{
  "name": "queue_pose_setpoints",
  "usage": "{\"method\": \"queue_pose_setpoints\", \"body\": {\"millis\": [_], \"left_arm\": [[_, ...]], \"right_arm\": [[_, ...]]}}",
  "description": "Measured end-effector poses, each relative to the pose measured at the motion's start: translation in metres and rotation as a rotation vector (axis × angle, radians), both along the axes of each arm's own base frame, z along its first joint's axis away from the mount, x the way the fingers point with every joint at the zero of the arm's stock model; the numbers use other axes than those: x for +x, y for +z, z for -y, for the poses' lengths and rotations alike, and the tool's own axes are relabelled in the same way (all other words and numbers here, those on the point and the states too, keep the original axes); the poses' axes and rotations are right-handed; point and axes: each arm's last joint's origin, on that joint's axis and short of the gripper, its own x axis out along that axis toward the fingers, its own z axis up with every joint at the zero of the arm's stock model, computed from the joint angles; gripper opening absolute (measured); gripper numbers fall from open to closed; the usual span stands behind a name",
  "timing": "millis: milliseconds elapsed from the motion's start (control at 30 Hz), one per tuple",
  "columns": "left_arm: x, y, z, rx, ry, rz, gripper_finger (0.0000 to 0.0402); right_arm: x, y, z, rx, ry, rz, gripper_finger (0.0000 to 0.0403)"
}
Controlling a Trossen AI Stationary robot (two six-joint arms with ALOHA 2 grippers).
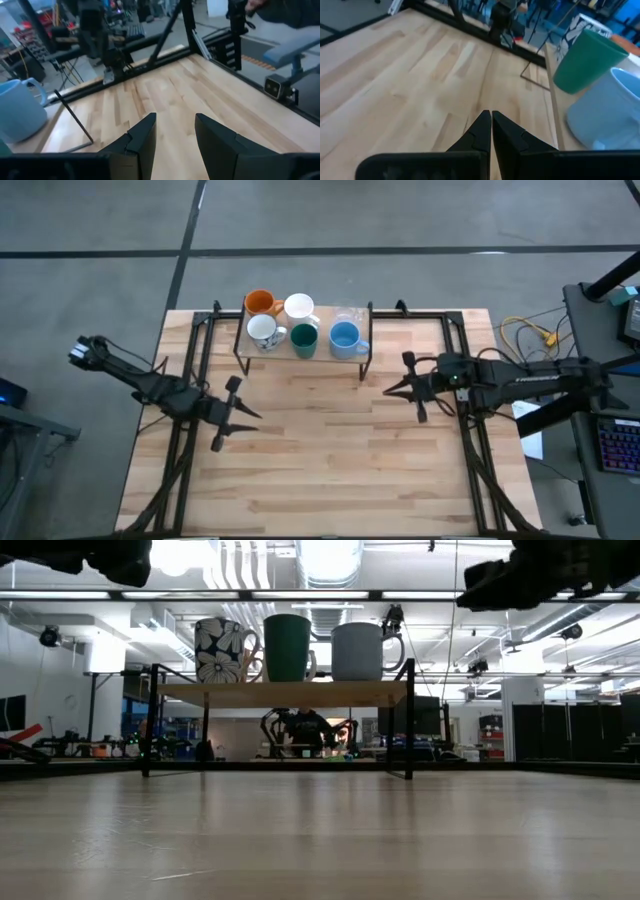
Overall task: Stack small to large cups/mugs on shelf
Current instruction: Return to Home Position
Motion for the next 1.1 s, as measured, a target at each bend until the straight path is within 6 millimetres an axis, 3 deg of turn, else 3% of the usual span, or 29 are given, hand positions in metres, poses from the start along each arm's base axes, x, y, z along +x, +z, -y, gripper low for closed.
{"method": "queue_pose_setpoints", "body": {"millis": [200, 633, 1100], "left_arm": [[-0.008, -0.007, -0.006, -0.007, 0.056, 0.064, 0.0122], [-0.023, -0.046, -0.016, 0.019, 0.155, 0.155, 0.0122], [-0.038, -0.068, -0.025, -0.001, 0.217, 0.258, 0.0122]], "right_arm": [[-0.012, -0.021, 0.000, -0.001, 0.003, 0.046, 0.0009], [-0.033, -0.058, 0.001, -0.025, 0.017, 0.224, 0.0009], [-0.047, -0.081, 0.006, 0.015, -0.018, 0.313, 0.0009]]}}
